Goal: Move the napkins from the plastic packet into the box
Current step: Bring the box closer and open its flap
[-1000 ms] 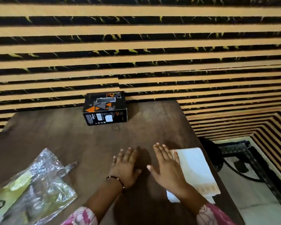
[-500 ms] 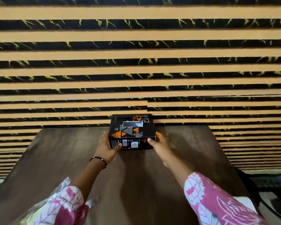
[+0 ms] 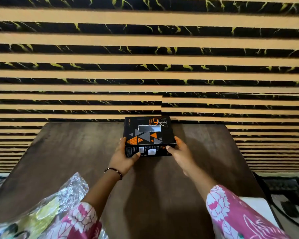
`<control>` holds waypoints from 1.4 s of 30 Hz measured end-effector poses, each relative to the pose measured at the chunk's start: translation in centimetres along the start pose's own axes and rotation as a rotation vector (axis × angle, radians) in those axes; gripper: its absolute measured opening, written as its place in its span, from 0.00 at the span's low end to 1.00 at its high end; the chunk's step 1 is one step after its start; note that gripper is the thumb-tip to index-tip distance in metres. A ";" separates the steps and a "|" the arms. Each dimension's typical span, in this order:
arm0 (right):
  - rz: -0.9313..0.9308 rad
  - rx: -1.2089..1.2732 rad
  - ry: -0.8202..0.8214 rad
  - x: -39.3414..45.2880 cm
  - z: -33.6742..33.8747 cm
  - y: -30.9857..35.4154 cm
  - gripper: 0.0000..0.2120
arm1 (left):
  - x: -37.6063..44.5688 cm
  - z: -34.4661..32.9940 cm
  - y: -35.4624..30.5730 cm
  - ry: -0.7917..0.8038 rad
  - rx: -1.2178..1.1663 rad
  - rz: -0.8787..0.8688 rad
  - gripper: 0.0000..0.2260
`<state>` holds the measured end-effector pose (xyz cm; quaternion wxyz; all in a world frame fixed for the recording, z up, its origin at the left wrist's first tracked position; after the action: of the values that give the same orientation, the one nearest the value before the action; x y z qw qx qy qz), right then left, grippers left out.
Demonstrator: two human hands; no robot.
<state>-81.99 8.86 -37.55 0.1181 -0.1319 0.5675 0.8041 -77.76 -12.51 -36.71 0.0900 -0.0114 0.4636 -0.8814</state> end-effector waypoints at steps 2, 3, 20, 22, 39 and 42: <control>0.001 0.039 0.002 -2.5 0.7 -0.6 0.27 | -1.8 -0.3 0.1 0.005 -0.002 -0.008 0.35; 0.004 0.058 0.004 -3.9 1.0 -0.9 0.27 | -2.6 -0.5 0.1 0.007 -0.005 -0.012 0.35; 0.060 0.092 0.026 -16.8 1.6 -9.3 0.25 | -16.6 0.2 2.9 -0.108 0.139 -0.006 0.31; 0.075 0.101 0.012 -17.1 1.7 -9.2 0.21 | -16.7 0.6 2.1 -0.153 0.240 -0.058 0.30; 0.228 -0.436 -0.080 -13.7 2.8 -6.7 0.11 | -12.1 -6.4 -2.2 0.198 0.823 -0.372 0.33; 0.246 -0.526 -0.046 -13.2 2.9 -6.7 0.19 | -12.1 -6.4 -2.1 0.193 0.822 -0.366 0.32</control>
<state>-67.57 13.27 -37.97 -0.0055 -0.0699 0.3483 0.9348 -66.84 -4.09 -37.91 -0.1139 0.0256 0.0720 -0.9905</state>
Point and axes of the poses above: each hand's wrist, its own x-axis towards the middle knuckle, its own z-axis out of the back of the hand, y = z × x, the point moved 5 cm from there along x, towards the middle knuckle, and after that the axes turned 3 degrees about -z, right-handed, at the moved point
